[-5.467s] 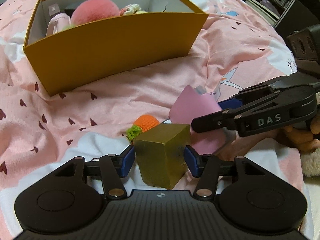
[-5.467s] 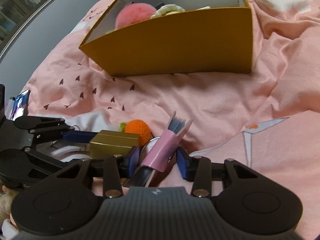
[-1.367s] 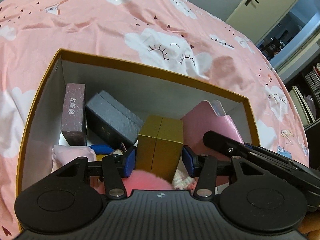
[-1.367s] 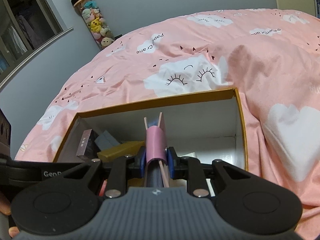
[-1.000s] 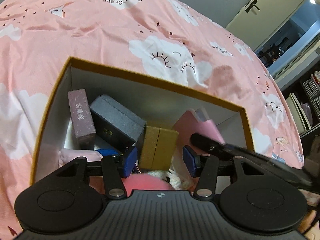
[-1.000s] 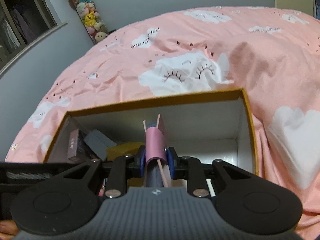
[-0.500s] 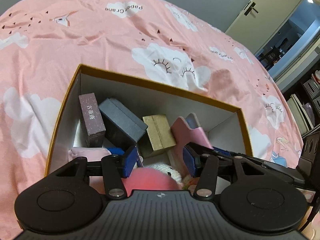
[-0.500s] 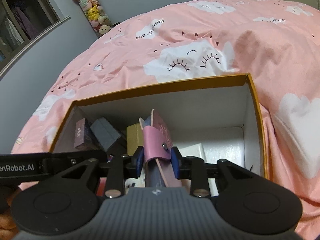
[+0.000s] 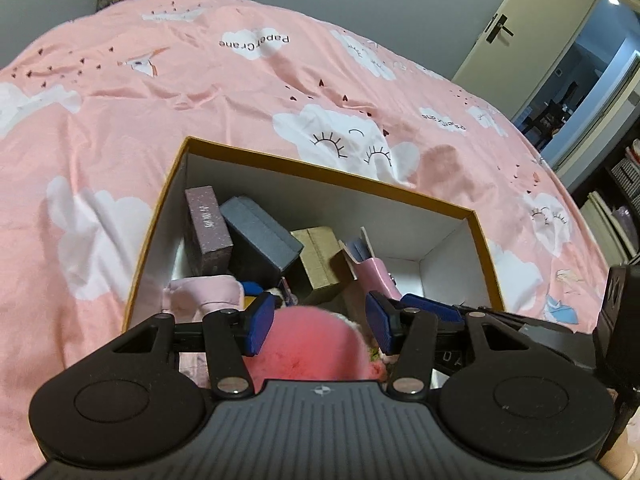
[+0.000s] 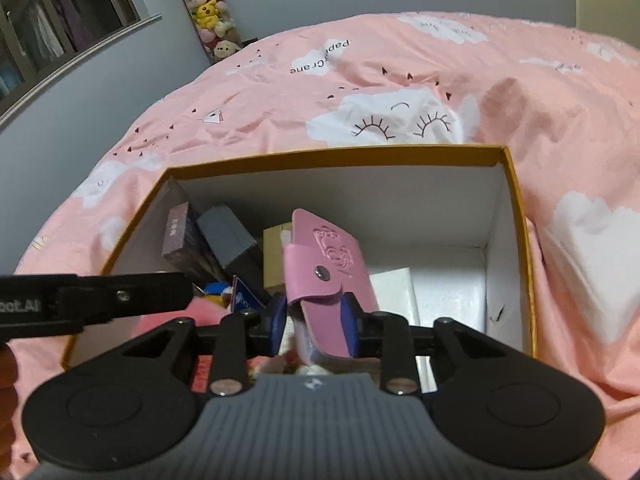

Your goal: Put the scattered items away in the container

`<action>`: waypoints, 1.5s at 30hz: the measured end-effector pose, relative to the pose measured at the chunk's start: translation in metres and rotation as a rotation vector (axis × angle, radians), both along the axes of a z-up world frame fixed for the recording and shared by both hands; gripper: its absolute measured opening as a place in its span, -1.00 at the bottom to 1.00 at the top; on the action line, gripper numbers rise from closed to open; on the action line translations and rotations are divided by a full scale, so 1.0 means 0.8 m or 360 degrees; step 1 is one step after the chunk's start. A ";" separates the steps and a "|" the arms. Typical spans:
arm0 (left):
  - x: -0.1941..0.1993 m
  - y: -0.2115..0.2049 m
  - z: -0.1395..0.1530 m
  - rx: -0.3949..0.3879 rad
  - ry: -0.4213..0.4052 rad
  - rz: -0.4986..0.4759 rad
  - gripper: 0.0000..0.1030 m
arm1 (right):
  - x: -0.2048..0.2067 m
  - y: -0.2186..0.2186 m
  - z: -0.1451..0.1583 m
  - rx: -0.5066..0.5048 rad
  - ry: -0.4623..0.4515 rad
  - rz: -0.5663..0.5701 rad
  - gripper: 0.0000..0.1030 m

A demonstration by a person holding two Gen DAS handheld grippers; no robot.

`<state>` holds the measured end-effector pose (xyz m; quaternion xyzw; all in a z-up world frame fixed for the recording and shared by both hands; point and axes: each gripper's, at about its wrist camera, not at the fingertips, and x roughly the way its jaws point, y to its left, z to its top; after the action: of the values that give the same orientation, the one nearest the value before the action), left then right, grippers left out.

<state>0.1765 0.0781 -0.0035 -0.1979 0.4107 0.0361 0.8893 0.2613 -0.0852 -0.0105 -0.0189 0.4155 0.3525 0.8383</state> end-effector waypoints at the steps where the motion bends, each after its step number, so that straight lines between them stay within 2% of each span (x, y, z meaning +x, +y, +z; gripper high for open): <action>1: -0.002 -0.001 0.001 0.0017 -0.0002 -0.0001 0.14 | 0.000 0.000 0.000 -0.0003 -0.0006 0.0001 -0.38; 8: -0.010 -0.010 0.007 0.0106 -0.0011 -0.0033 0.13 | -0.007 -0.004 0.008 0.0000 -0.0031 0.0010 -0.35; 18: -0.033 -0.022 0.029 0.0219 -0.0060 -0.0080 0.13 | -0.040 -0.018 0.035 -0.0011 -0.0176 0.0007 -0.26; 25: -0.068 -0.046 0.066 0.0319 -0.0190 -0.0209 0.16 | -0.075 -0.046 0.070 0.0103 -0.0281 0.0010 -0.09; 27: -0.080 -0.050 0.073 0.0325 -0.0211 -0.0236 0.17 | -0.086 -0.057 0.080 0.0149 -0.0299 0.0008 0.01; 31: -0.107 -0.054 0.078 0.0318 -0.0221 -0.0280 0.19 | -0.113 -0.082 0.089 0.0230 -0.0309 -0.0008 0.03; 37: -0.149 -0.056 0.060 0.0306 -0.0166 -0.0331 0.21 | -0.156 -0.114 0.076 0.0252 -0.0269 -0.0008 0.12; 45: -0.177 -0.061 -0.010 0.0225 0.0103 -0.0420 0.21 | -0.193 -0.129 0.011 0.0072 -0.0016 0.0010 0.12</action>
<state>0.0351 0.0290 -0.0118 -0.0777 0.4581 -0.0459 0.8843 0.1067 -0.1881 -0.0016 -0.0029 0.4030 0.3645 0.8395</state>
